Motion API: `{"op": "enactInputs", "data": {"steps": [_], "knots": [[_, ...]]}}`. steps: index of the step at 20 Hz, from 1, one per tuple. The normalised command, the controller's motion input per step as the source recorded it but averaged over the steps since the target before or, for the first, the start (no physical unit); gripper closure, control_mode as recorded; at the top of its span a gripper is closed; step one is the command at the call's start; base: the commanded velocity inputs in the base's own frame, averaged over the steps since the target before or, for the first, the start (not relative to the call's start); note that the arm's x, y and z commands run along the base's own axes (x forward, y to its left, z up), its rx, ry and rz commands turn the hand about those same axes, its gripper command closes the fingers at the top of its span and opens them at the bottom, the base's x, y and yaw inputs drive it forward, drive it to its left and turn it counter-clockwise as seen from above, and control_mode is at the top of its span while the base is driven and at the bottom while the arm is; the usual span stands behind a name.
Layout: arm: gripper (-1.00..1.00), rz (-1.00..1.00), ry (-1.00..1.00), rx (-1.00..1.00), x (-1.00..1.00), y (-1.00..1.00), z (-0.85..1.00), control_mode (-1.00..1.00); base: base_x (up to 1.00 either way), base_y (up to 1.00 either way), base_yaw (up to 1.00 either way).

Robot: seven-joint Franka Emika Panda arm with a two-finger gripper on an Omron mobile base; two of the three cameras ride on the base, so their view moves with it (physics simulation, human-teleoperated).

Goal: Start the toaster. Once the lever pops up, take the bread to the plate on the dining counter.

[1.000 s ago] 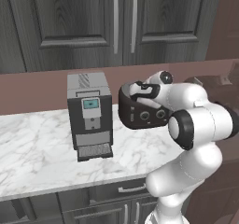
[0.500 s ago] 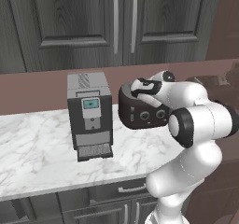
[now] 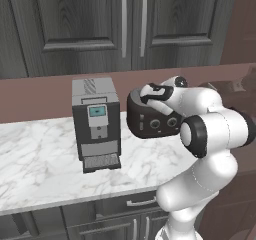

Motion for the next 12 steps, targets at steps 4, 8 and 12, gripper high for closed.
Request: {"op": "enactInputs", "data": {"steps": [4, 8, 12], "knots": [[-1.0, 0.0, 0.0, 0.0, 0.0, 0.0, 0.0, -1.0, 0.0, 0.0, 0.0], [-1.0, 0.0, 0.0, 0.0, 0.0, 0.0, 0.0, -1.0, 0.0, 0.0, 0.0], [-1.0, 0.0, 0.0, 0.0, 0.0, 0.01, 0.0, -1.0, 0.0, 0.0, 0.0]]}}
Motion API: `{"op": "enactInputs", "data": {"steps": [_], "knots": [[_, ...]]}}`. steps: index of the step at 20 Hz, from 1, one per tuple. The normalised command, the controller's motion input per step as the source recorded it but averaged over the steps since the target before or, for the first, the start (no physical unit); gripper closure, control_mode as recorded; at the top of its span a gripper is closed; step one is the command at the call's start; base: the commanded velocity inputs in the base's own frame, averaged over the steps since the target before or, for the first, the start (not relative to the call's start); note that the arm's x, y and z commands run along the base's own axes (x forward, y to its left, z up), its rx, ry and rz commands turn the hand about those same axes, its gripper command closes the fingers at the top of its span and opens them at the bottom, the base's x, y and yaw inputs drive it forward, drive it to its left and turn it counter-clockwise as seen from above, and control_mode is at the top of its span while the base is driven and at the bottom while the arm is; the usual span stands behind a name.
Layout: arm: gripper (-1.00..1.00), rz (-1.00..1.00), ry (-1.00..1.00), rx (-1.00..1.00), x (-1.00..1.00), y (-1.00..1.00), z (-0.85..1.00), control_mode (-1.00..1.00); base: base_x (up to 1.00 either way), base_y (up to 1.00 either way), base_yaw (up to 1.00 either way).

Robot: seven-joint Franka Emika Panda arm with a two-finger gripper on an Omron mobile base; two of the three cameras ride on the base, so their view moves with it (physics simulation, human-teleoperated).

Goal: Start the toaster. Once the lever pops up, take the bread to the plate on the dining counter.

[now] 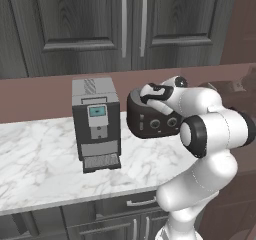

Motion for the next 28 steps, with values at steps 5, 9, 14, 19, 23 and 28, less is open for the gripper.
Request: {"op": "enactInputs", "data": {"steps": [5, 9, 14, 19, 23, 28], "knots": [[-1.0, 0.0, 0.0, 0.0, 0.0, 0.04, 0.0, -1.0, 0.0, 0.0, 0.0], [-1.0, 0.0, 0.0, 0.0, 0.0, 0.03, -0.01, -1.0, 0.0, 0.0, 0.0], [-1.0, 0.0, 0.0, 0.0, 0.01, 0.0, 0.0, -1.0, 0.0, 0.0, 0.0], [-1.0, 0.0, 0.0, 0.0, 0.01, 0.0, 0.0, -1.0, 0.0, 0.0, 0.0], [-1.0, 0.0, 0.0, 0.0, 0.0, 0.0, -0.02, -1.0, 0.0, 0.0, 0.0], [-1.0, 0.0, 0.0, 0.0, 0.0, 0.0, -0.05, -1.0, 0.0, 0.0, 0.0]]}}
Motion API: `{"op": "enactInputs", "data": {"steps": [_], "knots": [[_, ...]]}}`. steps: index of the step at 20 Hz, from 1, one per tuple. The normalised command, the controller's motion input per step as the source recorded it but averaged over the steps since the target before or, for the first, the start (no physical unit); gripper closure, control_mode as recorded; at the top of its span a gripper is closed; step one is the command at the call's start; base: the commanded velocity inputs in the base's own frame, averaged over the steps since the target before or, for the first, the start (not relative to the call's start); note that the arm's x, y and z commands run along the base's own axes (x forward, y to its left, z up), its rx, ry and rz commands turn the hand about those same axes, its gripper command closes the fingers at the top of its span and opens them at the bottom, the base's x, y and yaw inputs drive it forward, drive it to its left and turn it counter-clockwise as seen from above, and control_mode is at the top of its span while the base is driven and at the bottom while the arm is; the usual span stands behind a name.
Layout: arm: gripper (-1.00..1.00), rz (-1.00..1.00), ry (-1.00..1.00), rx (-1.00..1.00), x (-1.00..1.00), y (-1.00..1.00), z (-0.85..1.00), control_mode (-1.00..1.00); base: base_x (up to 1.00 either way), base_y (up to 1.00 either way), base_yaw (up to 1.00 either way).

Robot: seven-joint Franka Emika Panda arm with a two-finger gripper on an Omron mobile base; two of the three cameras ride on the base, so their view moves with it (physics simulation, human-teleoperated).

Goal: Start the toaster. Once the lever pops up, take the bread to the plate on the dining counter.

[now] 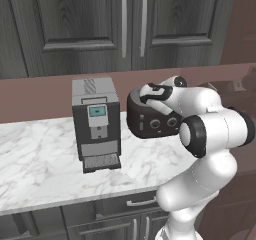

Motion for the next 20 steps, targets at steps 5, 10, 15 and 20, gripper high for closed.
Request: {"op": "enactInputs", "data": {"steps": [5, 10, 15, 20], "knots": [[1.0, 0.0, 0.0, 0.0, 0.0, 0.0, -0.06, -1.0, 0.0, 0.0, 0.0], [1.0, 0.0, 0.0, 0.0, 0.0, 0.0, -0.01, -1.0, 0.0, 0.0, 0.0], [1.0, 0.0, 0.0, 0.0, 0.0, 0.0, 0.0, -1.0, 0.0, 0.0, 0.0], [1.0, 0.0, 0.0, 0.0, 0.0, 0.0, 0.0, -1.0, 0.0, 0.0, 0.0]]}}
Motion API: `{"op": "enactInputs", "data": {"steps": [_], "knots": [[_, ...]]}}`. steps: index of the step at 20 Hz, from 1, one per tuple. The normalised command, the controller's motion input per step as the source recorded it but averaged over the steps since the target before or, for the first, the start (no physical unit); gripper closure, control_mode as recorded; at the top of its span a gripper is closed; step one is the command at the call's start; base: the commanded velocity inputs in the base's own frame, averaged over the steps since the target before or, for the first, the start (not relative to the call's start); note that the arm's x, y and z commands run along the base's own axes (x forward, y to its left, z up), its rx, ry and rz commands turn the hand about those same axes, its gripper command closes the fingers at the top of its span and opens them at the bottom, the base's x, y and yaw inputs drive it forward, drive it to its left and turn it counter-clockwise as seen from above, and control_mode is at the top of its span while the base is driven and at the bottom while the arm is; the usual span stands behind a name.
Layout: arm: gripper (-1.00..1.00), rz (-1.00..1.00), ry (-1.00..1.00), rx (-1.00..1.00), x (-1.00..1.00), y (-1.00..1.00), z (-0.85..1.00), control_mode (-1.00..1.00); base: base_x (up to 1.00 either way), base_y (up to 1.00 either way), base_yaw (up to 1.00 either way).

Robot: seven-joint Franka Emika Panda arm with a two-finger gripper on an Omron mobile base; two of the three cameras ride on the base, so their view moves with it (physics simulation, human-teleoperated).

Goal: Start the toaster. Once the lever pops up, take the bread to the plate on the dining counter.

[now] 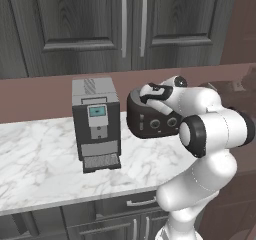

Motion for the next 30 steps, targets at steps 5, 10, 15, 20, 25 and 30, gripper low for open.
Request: {"op": "enactInputs", "data": {"steps": [5, 10, 15, 20, 25, 30], "knots": [[1.0, 0.0, 0.0, 0.0, -0.03, 0.0, 0.02, -1.0, 0.0, 0.0, 0.0], [1.0, 0.01, 0.0, 0.0, -0.05, 0.01, 0.0, -1.0, 0.0, 0.0, 0.0], [1.0, 0.0, 0.0, 0.0, 0.0, 0.03, 0.0, -1.0, 0.0, 0.0, 0.0], [1.0, 0.0, 0.0, 0.0, 0.0, 0.0, 0.0, -1.0, 0.0, 0.0, 0.0], [1.0, 0.0, 0.0, 0.0, 0.0, 0.0, 0.0, -1.0, 0.0, 0.0, 0.0], [1.0, 0.0, 0.0, 0.0, 0.0, 0.0, 0.0, -1.0, 0.0, 0.0, 0.0]]}}
